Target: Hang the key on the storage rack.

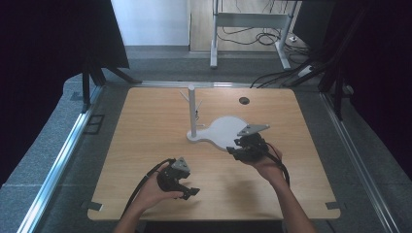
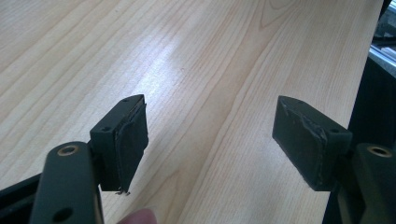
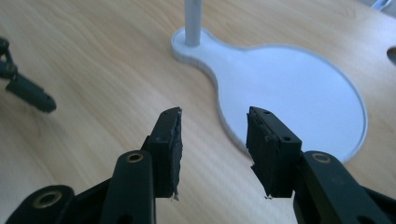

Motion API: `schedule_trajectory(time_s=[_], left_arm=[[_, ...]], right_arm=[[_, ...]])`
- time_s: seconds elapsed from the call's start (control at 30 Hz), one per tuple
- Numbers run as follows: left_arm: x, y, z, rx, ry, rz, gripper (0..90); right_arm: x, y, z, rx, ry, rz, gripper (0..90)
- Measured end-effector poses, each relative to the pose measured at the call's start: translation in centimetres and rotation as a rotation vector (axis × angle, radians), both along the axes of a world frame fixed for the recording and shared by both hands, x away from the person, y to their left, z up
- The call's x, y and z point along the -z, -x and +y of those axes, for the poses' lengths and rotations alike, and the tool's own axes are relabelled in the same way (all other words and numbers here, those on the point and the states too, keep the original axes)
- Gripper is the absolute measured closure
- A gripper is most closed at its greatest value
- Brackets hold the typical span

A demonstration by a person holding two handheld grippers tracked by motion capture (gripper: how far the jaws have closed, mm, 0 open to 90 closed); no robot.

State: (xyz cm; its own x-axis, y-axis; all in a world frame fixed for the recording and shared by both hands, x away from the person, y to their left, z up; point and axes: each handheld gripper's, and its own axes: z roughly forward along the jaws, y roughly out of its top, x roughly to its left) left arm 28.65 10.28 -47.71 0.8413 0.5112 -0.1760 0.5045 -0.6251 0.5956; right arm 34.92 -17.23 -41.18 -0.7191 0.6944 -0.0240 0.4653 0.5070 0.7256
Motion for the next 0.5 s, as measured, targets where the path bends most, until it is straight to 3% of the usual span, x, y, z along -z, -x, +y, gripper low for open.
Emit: schedule_trajectory(time_s=[0.2,0.43,0.5], left_arm=[[0.2,-0.1,-0.1,-0.004,-0.008,0.005,27.1],[0.4,-0.1,-0.1,-0.009,-0.010,0.009,27.1],[0.4,-0.1,-0.1,-0.009,-0.012,0.011,27.1]], right_arm=[[2.2,1.9,-2.1,0.027,-0.005,0.013,55.3],[4.2,2.9,-3.4,0.043,-0.102,0.068,54.4],[4.6,3.0,-3.4,0.039,-0.094,0.079,53.5]])
